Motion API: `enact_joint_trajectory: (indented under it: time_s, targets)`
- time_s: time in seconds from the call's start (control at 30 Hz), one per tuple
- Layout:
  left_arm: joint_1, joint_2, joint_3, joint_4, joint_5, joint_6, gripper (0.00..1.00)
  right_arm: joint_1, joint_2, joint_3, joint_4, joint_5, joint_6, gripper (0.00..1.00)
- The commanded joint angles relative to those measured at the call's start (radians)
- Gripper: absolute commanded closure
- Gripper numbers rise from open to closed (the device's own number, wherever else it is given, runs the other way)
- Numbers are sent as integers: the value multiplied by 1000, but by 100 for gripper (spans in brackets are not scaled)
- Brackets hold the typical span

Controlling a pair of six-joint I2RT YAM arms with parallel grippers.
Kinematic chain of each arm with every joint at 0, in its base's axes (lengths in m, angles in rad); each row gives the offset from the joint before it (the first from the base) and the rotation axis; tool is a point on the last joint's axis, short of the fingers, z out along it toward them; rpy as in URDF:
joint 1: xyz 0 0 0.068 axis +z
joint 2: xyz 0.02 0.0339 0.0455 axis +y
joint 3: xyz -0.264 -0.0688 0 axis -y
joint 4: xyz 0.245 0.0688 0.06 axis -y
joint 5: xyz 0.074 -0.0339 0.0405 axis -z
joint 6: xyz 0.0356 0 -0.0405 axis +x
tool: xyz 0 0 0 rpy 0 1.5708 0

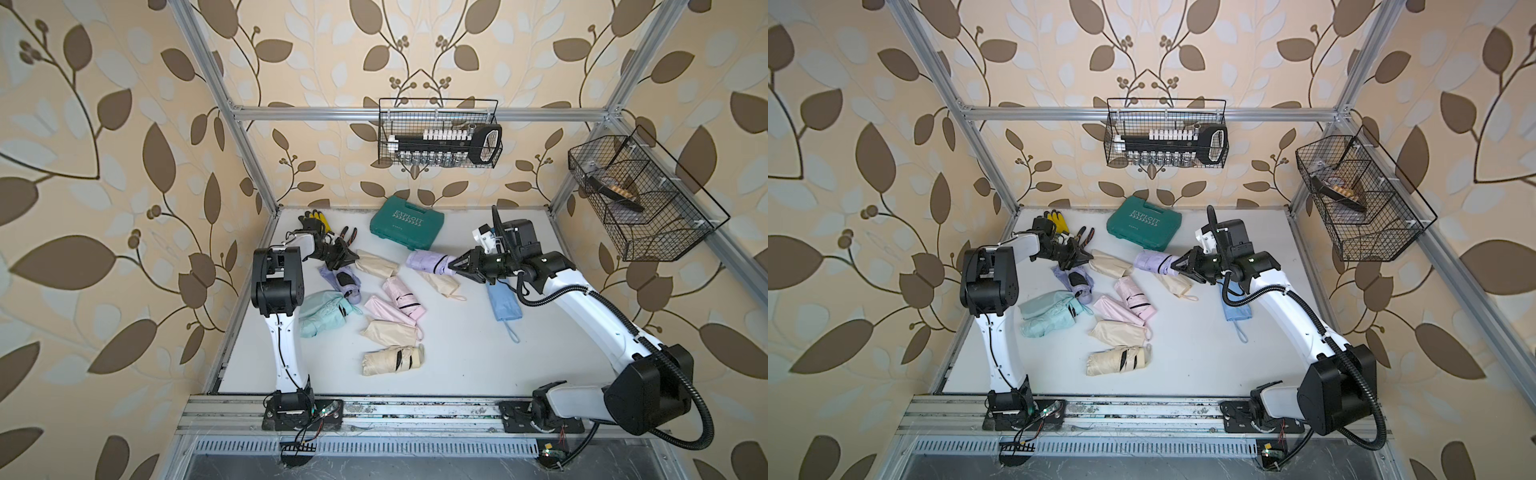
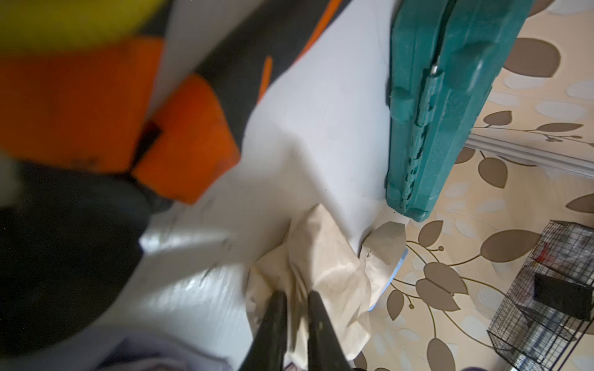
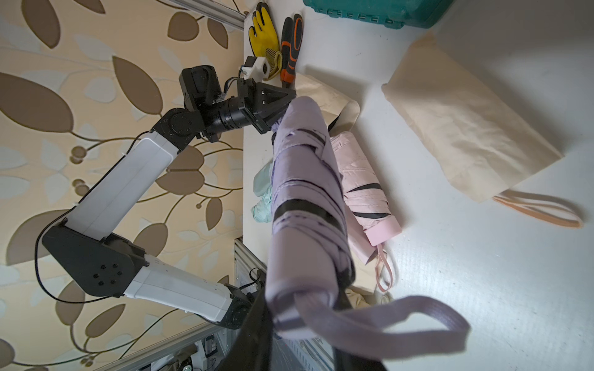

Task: Take umbrellas out of sleeves
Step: Place the umbrella sleeve at the center of the board.

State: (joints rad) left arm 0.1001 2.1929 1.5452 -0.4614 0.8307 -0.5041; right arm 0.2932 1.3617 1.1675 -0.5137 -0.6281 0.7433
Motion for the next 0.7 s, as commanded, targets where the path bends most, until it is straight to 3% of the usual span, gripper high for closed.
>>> enact_joint_trajectory:
  time_s: [0.0,0.2,0.67]
  targets:
    - [14,-14,22,-23,-15,-2,68,-2,16,48,97,-48,16,90]
    - [20,-92,-19,-33,-28,-13,43,-3,97,56,207,-74,78,90]
    - [1,-449,-260,12,-45,-103,29,51,395,251,330,-72,118,91]
